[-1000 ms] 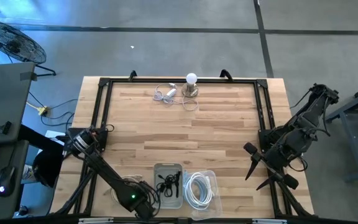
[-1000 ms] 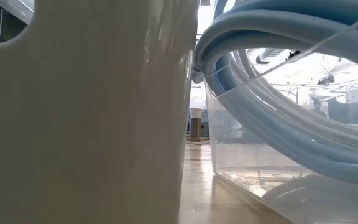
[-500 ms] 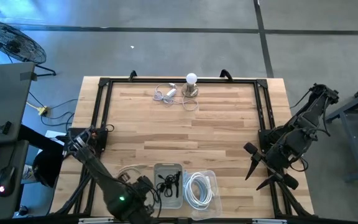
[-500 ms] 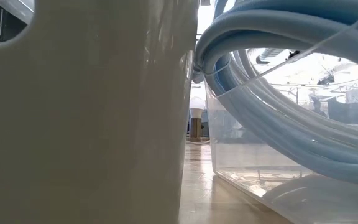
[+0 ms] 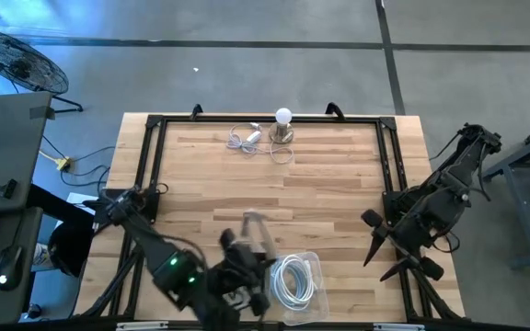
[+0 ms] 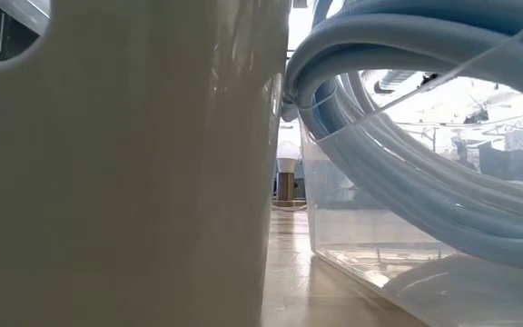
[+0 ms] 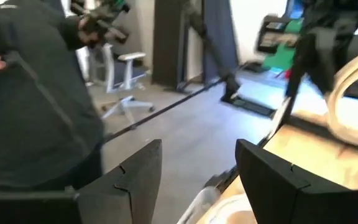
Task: Pick & Place USB Port
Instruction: Put the brown HDMI cable into the transparent bin
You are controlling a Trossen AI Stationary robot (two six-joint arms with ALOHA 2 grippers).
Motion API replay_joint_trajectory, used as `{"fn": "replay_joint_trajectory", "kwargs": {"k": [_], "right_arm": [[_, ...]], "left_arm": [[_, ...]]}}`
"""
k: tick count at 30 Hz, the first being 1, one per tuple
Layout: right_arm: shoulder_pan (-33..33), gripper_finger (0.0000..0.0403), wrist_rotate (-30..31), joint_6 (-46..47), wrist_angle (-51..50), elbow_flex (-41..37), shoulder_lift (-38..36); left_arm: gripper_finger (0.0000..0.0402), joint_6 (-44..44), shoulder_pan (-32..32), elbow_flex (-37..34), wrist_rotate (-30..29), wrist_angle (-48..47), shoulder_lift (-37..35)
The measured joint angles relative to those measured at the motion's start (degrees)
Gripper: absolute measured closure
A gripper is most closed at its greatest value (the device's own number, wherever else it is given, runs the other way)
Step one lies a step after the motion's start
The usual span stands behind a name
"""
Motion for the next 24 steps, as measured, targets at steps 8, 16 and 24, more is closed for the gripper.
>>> {"fn": "replay_joint_trajectory", "kwargs": {"k": [8, 16, 24], "right_arm": [[-0.02, 0.0206, 6.83, -7.92, 6.21, 0.0, -0.02], [-1.2, 0.0206, 10.42, -8.58, 7.91, 0.96, -0.09], [-6.37, 0.0206, 22.87, 4.55, 8.14, 2.23, -0.17]], "left_arm": [[0.037, 35.82, 8.77, -0.02, 8.47, 30.77, 0.46], [0.037, 40.42, 14.04, -0.35, 20.86, 34.58, 2.83], [0.037, 43.47, 16.47, -0.41, 24.68, 34.41, 4.68]]}}
